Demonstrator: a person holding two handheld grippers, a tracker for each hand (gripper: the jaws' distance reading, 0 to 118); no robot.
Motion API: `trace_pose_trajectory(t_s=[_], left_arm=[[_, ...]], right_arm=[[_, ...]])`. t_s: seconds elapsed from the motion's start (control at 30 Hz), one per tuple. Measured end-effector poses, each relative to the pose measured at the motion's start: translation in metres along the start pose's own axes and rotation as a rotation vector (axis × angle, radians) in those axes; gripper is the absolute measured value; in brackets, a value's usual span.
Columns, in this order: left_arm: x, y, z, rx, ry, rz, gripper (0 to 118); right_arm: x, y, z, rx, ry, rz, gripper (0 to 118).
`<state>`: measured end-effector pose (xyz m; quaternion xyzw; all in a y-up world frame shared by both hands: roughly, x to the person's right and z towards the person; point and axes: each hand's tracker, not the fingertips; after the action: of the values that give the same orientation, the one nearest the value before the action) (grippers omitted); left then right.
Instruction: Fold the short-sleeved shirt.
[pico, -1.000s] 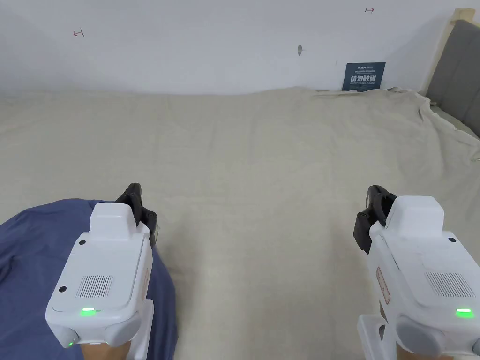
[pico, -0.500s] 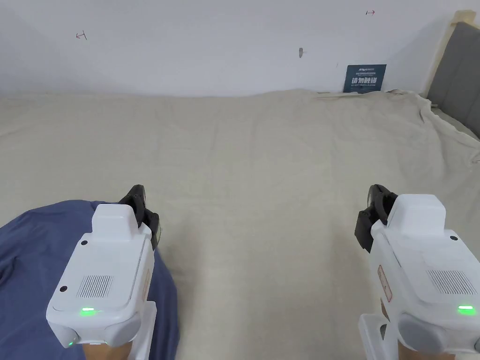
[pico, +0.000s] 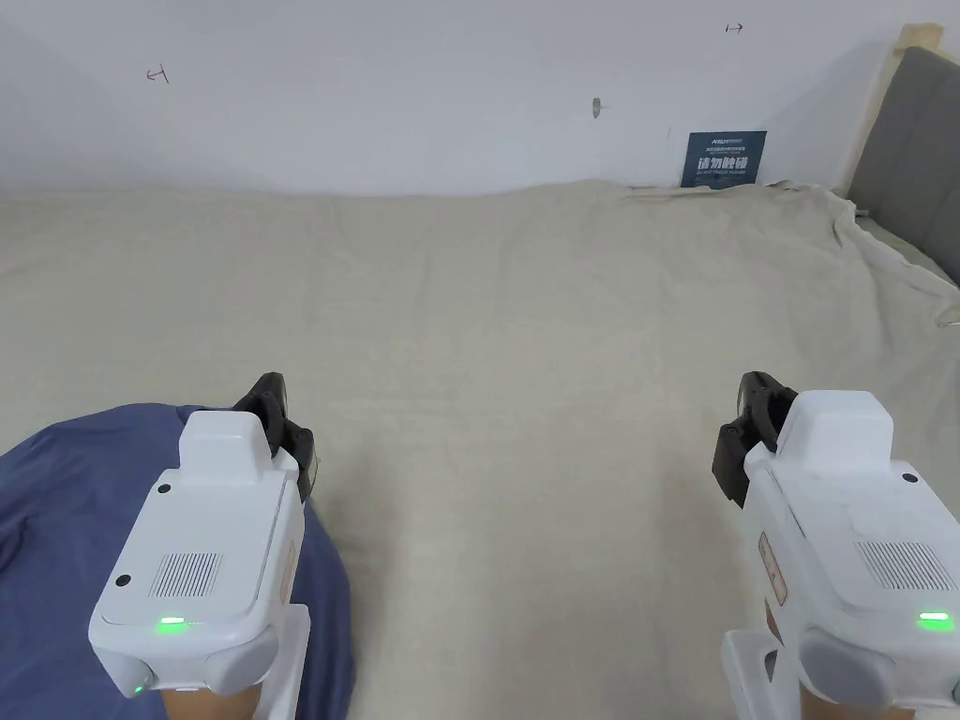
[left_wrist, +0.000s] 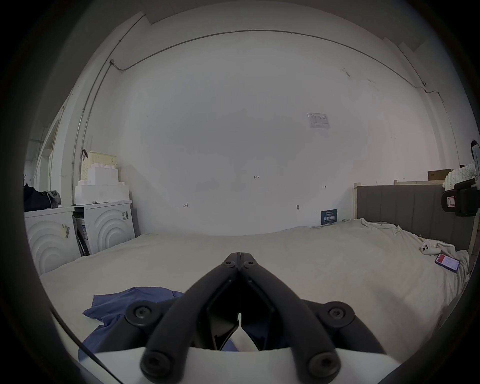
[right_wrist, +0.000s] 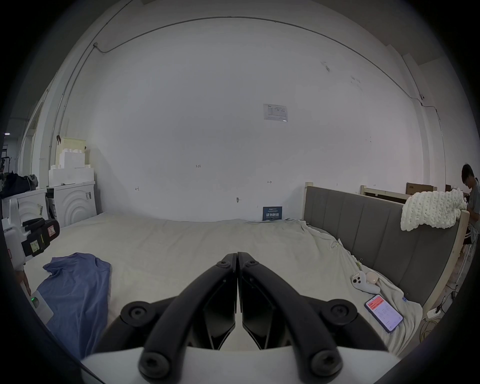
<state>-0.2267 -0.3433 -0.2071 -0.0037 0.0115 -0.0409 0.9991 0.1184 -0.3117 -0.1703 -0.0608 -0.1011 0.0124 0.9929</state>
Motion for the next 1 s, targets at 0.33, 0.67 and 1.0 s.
trace_pose_trajectory(t_s=[0.33,0.67,1.0], left_arm=[[-0.005,0.0,0.0,0.004,0.004,-0.008,0],[-0.028,0.001,0.007,0.007,0.053,-0.021,0],[-0.099,0.0,0.027,-0.008,0.214,-0.037,0]], right_arm=[[-0.002,0.002,-0.001,0.003,0.008,-0.002,1],[-0.029,0.007,-0.009,0.015,0.062,0.004,1],[-0.104,0.018,-0.021,0.042,0.216,0.023,1]])
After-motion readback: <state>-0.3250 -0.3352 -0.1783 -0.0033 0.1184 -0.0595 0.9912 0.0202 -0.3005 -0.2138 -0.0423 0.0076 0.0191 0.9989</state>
